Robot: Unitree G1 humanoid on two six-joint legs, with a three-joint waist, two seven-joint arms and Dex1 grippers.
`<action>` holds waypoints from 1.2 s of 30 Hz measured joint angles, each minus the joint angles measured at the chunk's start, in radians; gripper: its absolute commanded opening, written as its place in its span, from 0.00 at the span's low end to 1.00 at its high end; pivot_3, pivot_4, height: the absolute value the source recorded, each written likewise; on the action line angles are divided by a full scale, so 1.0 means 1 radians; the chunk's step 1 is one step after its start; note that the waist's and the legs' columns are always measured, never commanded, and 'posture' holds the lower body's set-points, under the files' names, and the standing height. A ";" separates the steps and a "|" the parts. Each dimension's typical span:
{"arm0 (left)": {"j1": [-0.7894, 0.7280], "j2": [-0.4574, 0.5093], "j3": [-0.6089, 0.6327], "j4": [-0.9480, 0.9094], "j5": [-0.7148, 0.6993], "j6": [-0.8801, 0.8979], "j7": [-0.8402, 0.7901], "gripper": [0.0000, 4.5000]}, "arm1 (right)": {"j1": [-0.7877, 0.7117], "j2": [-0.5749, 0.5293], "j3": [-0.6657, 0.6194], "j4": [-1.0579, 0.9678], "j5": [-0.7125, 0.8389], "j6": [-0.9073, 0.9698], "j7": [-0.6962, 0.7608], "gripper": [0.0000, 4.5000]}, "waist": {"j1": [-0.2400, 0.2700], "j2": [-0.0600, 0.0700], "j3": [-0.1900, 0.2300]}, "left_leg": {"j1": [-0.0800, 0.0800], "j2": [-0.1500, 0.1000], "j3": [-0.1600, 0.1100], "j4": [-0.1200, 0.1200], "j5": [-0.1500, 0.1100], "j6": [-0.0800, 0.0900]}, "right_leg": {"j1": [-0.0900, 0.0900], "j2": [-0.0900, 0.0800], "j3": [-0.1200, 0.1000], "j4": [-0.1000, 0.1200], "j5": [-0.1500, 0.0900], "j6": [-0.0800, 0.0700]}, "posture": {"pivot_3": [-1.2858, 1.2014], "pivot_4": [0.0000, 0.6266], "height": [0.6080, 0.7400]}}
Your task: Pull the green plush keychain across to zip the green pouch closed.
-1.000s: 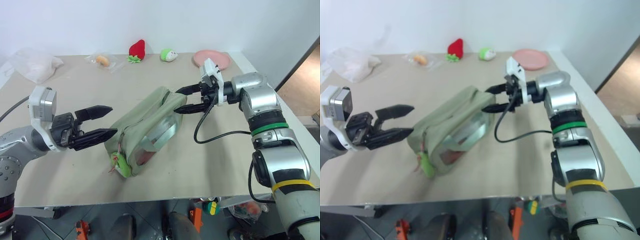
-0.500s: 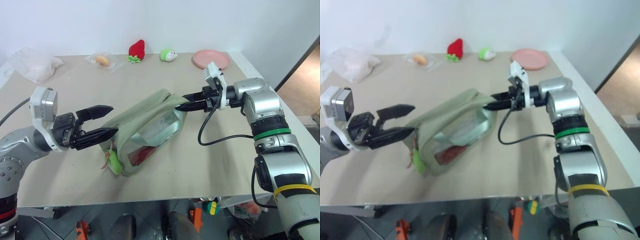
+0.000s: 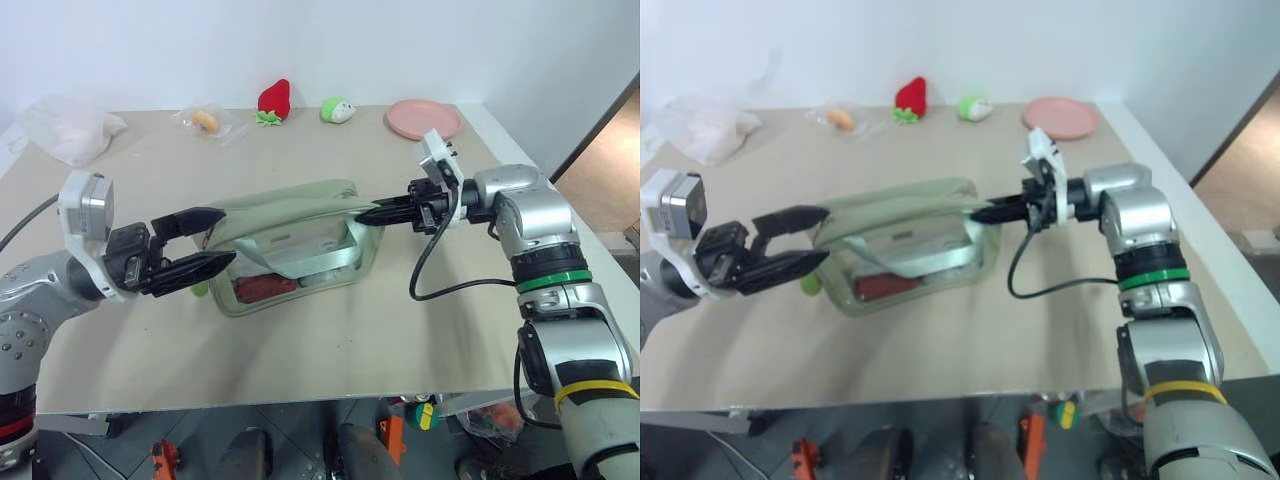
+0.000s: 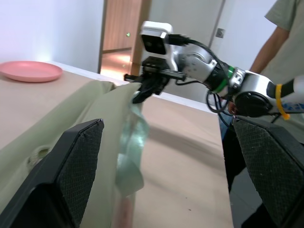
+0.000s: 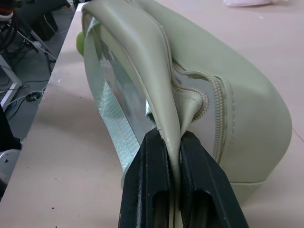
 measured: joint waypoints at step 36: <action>0.327 0.112 0.254 0.102 0.100 0.023 -0.019 1.00 | 0.453 -0.054 -0.109 -0.758 0.178 0.275 -0.533 0.01 | 0.002 -0.002 -0.001 | -0.004 0.000 0.003 0.000 0.005 0.001 | -0.006 0.000 0.004 0.001 0.003 0.008 | 0.52 0.24 1.00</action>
